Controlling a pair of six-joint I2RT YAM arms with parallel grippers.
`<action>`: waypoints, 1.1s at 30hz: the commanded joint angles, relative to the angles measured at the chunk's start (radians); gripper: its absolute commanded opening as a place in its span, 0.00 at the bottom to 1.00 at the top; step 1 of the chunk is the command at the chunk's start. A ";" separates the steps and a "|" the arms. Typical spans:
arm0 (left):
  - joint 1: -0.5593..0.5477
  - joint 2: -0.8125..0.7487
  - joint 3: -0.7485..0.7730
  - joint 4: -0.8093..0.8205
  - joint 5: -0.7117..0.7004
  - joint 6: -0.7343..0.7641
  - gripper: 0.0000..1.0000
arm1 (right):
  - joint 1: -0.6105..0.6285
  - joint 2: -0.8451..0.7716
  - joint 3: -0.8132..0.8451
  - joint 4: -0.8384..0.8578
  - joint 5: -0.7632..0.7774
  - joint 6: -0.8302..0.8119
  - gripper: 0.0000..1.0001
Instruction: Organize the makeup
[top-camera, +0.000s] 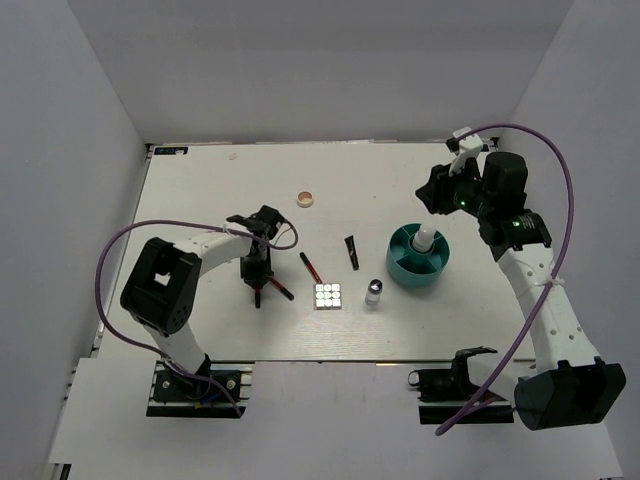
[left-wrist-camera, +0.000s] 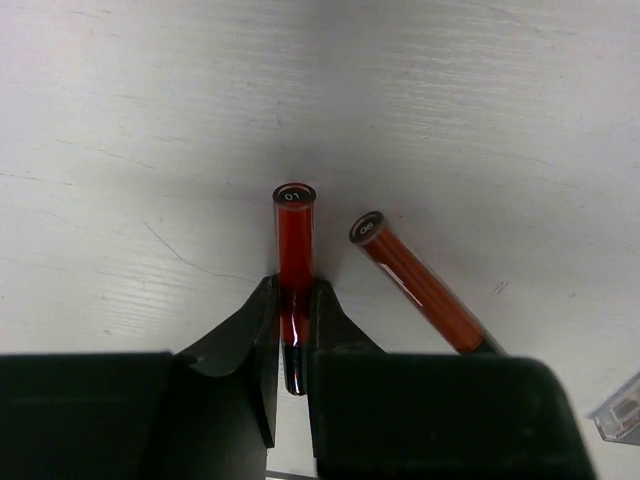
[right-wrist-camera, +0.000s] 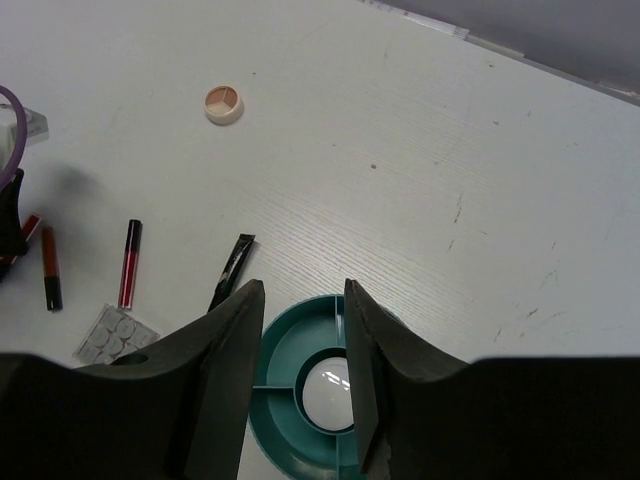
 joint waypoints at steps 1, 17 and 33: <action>0.003 -0.044 -0.051 0.024 -0.060 -0.016 0.00 | -0.013 -0.034 -0.012 0.044 -0.018 0.012 0.44; -0.036 -0.229 0.218 0.399 0.603 0.076 0.00 | -0.017 -0.032 -0.061 0.053 -0.132 -0.025 0.17; -0.270 0.170 0.481 0.939 0.578 0.027 0.00 | -0.019 -0.098 -0.107 0.071 -0.079 -0.006 0.11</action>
